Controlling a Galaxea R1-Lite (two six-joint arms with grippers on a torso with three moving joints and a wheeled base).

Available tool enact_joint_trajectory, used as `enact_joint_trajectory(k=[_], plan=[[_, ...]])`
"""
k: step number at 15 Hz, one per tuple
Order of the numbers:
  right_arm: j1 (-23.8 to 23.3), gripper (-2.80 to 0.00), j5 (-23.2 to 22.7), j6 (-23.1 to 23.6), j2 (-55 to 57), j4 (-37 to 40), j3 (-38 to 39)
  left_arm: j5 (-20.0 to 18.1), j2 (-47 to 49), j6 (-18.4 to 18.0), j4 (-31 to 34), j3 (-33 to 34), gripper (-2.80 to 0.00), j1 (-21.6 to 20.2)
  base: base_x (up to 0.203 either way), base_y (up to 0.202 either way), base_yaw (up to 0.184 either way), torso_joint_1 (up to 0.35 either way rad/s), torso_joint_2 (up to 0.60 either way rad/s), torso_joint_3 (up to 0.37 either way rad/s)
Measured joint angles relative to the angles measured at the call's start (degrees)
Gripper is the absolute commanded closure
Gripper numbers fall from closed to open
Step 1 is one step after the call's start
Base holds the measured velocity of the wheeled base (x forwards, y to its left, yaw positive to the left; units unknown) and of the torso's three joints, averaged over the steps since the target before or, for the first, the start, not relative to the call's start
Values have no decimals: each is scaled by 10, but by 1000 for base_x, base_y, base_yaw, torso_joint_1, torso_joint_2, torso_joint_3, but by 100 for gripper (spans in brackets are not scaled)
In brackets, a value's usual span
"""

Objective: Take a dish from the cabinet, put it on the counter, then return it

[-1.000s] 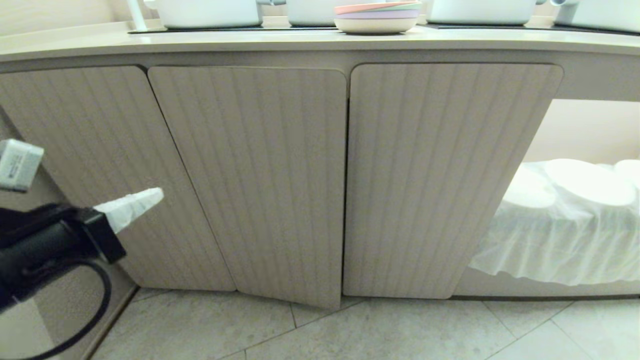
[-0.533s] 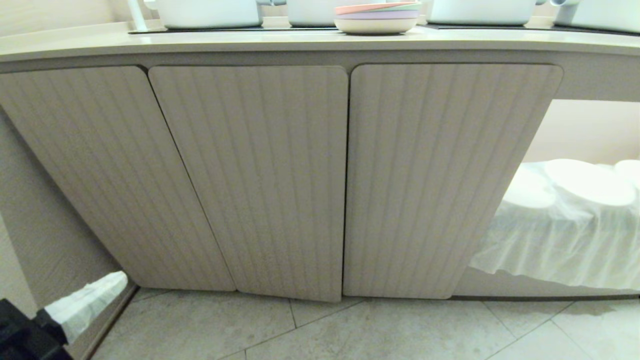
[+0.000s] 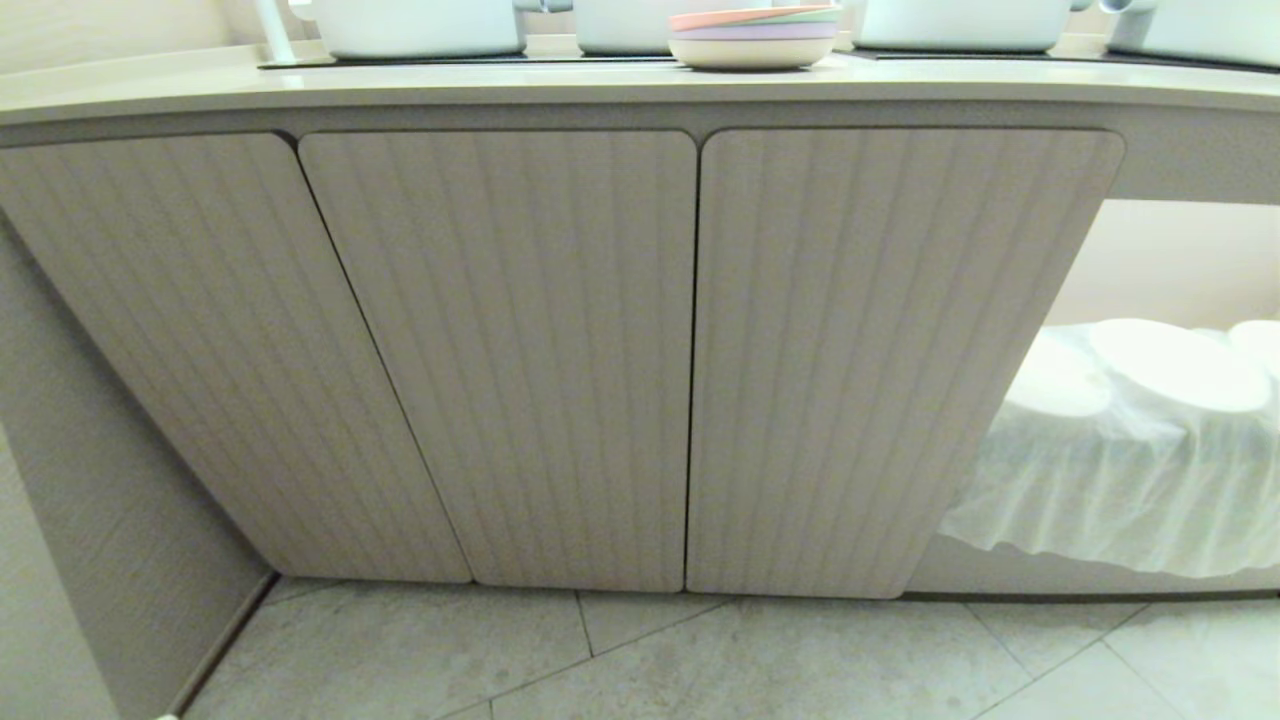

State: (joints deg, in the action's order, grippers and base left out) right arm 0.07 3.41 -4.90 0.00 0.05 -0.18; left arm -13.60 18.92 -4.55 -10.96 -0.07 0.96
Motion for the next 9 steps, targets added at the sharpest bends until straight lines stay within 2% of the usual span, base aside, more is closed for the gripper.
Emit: enact_joint_trajectory(k=[4,5,7,8,9], plan=[[0,0,0,0,0,0,0,34,-119,-7,49,-1,0,-10,0,0,0,0,0,0],[0,0,0,0,0,0,0,51,-143,-11,65,-3,0,-10,0,0,0,0,0,0],[0,0,0,0,0,0,0,118,-169,-36,72,-2,0,-10,0,0,0,0,0,0],[0,0,0,0,0,0,0,138,-177,-43,80,0,0,-10,0,0,0,0,0,0],[0,0,0,0,0,0,0,135,-182,-44,85,0,0,-10,0,0,0,0,0,0]])
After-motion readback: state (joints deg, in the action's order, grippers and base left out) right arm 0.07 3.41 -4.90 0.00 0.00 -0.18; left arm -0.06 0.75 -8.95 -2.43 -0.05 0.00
